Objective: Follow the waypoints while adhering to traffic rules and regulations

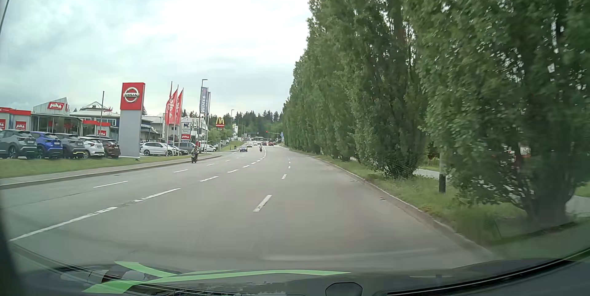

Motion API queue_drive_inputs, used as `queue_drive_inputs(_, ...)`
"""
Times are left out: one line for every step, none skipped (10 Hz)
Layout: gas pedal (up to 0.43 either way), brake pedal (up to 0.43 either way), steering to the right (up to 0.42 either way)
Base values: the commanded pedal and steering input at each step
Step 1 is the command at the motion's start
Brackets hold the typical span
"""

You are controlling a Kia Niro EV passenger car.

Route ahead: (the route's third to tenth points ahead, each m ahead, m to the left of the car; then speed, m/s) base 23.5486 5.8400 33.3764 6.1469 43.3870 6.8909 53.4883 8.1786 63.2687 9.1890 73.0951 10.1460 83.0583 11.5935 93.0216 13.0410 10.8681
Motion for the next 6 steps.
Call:
queue_drive_inputs(0.087,0.0,-0.007)
queue_drive_inputs(0.087,0.0,-0.007)
queue_drive_inputs(0.087,0.0,-0.007)
queue_drive_inputs(0.087,0.0,-0.007)
queue_drive_inputs(0.087,0.0,-0.008)
queue_drive_inputs(0.087,0.0,-0.007)
